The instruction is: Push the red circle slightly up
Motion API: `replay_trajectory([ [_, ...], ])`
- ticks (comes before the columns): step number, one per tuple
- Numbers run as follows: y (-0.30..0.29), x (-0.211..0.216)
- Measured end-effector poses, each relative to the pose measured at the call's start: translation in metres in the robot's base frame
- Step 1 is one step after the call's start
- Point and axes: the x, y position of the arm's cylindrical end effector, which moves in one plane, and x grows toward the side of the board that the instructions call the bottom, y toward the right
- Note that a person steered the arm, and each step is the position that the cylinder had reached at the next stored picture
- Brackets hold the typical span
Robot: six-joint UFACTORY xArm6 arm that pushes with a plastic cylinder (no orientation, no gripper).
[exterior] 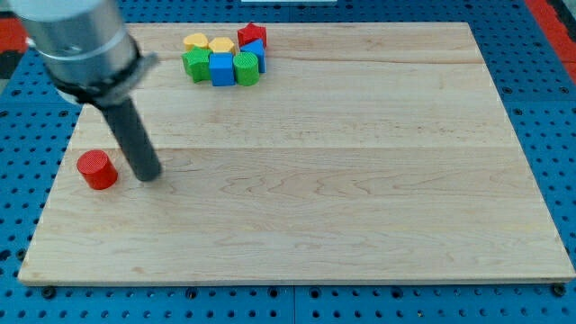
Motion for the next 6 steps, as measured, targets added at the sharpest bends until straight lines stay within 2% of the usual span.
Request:
replay_trajectory([
  [2, -0.109, 0.007],
  [3, -0.104, -0.038],
  [4, -0.089, -0.028],
  [5, -0.135, 0.013],
  [6, -0.145, -0.016],
])
